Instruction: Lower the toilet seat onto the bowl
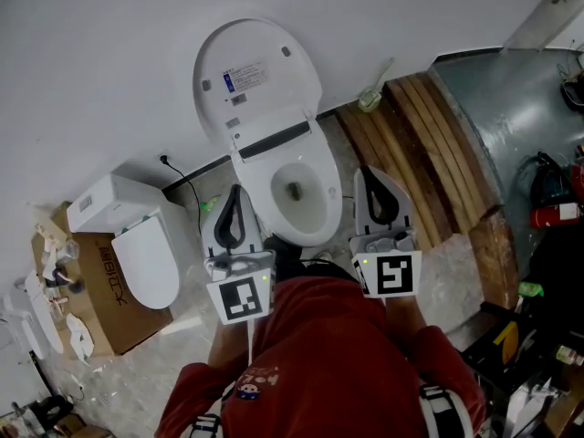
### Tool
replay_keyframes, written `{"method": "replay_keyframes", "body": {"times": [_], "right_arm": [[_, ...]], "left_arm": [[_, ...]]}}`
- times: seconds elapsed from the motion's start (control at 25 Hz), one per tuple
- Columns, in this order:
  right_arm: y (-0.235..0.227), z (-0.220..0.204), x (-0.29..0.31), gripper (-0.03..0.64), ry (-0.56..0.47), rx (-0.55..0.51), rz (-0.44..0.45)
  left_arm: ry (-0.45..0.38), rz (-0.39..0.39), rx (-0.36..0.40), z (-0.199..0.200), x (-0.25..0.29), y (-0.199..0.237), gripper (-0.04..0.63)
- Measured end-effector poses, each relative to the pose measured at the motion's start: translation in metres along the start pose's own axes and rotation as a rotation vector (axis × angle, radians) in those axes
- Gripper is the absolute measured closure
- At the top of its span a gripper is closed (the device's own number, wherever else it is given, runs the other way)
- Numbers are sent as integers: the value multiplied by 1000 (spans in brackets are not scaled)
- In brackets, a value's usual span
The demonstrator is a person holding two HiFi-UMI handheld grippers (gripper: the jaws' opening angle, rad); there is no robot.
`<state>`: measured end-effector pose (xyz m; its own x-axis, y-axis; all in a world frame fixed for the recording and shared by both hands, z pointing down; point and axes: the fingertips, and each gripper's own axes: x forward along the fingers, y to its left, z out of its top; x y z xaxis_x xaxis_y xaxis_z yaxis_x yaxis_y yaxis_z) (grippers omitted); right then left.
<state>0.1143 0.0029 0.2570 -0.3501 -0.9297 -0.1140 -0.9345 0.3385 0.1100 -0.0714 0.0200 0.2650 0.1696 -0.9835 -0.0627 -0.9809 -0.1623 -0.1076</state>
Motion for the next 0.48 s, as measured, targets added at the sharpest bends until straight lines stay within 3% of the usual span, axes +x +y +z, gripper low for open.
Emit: {"method": "replay_keyframes", "body": {"times": [0.48], "right_arm": [[6, 0, 1, 603, -4, -17, 16]], "left_arm": [[9, -1, -2, -3, -1, 3, 584]]}}
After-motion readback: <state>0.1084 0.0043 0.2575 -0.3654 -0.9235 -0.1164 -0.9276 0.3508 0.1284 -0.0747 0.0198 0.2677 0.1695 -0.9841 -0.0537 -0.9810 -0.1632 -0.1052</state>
